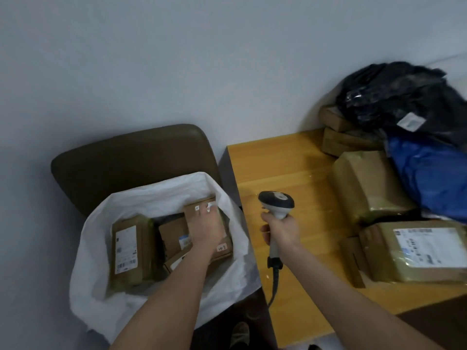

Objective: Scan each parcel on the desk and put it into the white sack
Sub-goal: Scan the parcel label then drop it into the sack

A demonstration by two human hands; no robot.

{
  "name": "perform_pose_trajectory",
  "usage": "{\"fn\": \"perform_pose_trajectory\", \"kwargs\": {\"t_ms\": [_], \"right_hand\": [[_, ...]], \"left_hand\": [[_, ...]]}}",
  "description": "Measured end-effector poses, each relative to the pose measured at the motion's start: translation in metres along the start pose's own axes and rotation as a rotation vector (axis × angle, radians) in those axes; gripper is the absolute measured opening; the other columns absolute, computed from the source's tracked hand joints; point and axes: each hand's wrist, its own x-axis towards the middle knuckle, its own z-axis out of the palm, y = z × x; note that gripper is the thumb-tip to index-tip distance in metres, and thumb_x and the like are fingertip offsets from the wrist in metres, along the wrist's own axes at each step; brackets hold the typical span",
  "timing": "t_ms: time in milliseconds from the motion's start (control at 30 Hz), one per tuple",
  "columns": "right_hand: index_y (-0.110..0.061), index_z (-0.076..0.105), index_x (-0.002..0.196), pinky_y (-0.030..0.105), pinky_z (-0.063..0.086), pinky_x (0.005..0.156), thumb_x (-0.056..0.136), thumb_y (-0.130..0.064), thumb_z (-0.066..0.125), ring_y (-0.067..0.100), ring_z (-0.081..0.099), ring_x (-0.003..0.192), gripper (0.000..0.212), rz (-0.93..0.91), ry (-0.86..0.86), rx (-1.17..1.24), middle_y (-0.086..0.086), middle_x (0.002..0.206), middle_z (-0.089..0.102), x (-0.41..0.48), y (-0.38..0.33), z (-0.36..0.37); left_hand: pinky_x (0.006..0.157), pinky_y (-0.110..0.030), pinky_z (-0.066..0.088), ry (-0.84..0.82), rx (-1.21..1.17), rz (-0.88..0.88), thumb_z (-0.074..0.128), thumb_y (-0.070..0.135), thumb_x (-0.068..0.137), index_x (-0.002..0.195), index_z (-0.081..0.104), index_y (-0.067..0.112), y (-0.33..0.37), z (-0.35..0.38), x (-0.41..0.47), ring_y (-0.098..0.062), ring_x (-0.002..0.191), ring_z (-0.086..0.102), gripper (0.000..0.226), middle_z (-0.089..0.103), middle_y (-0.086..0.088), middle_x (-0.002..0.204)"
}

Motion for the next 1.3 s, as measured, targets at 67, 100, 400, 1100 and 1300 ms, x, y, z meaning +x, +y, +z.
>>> {"fn": "perform_pose_trajectory", "kwargs": {"t_ms": [67, 100, 400, 1100, 1300], "right_hand": [[-0.004, 0.058, 0.071, 0.034, 0.041, 0.054, 0.091, -0.015, 0.064, 0.022, 0.048, 0.046, 0.023, -0.028, 0.002, 0.021, 0.011, 0.055, 0.056, -0.009, -0.01, -0.024], [-0.005, 0.058, 0.072, 0.034, 0.042, 0.054, 0.091, -0.016, 0.064, 0.022, 0.048, 0.047, 0.023, -0.039, 0.003, 0.036, 0.011, 0.056, 0.056, -0.014, -0.014, -0.037], [-0.008, 0.061, 0.067, 0.037, 0.051, 0.063, 0.083, -0.024, 0.067, 0.022, 0.055, 0.048, 0.024, -0.083, 0.036, 0.047, 0.002, 0.044, 0.057, -0.039, -0.021, -0.187], [-0.011, 0.062, 0.078, 0.035, 0.049, 0.066, 0.077, -0.01, 0.068, 0.025, 0.06, 0.076, 0.007, -0.145, 0.037, -0.306, 0.008, 0.079, 0.065, -0.008, 0.022, -0.389], [-0.008, 0.063, 0.084, 0.036, 0.052, 0.073, 0.077, -0.008, 0.072, 0.023, 0.061, 0.076, 0.011, -0.18, -0.063, -0.276, 0.007, 0.079, 0.066, -0.014, 0.025, -0.358]], "left_hand": [[0.094, -0.038, 0.043, 0.024, -0.016, 0.019, 0.049, 0.013, 0.092, 0.139, 0.041, 0.019, 0.03, -0.015, -0.008, -0.026, 0.128, 0.038, 0.048, 0.033, -0.008, 0.142], [0.093, -0.038, 0.044, 0.031, -0.028, 0.029, 0.048, 0.013, 0.093, 0.139, 0.041, 0.019, 0.045, -0.021, -0.012, -0.026, 0.128, 0.039, 0.047, 0.034, -0.007, 0.142], [0.097, -0.038, 0.045, 0.01, -0.075, 0.164, 0.053, 0.022, 0.096, 0.141, 0.04, 0.014, 0.205, -0.021, -0.086, -0.029, 0.12, 0.048, 0.048, 0.034, -0.009, 0.142], [0.07, -0.039, 0.056, -0.305, -0.683, -0.331, 0.043, 0.049, 0.096, 0.14, 0.038, 0.008, 0.31, 0.056, -0.171, -0.038, 0.101, 0.064, 0.06, 0.05, -0.015, 0.137], [0.084, -0.041, 0.052, -0.05, -0.97, -0.402, 0.067, 0.02, 0.088, 0.136, 0.039, -0.001, 0.272, 0.053, -0.166, -0.03, 0.097, 0.055, 0.06, 0.054, -0.02, 0.129]]}}
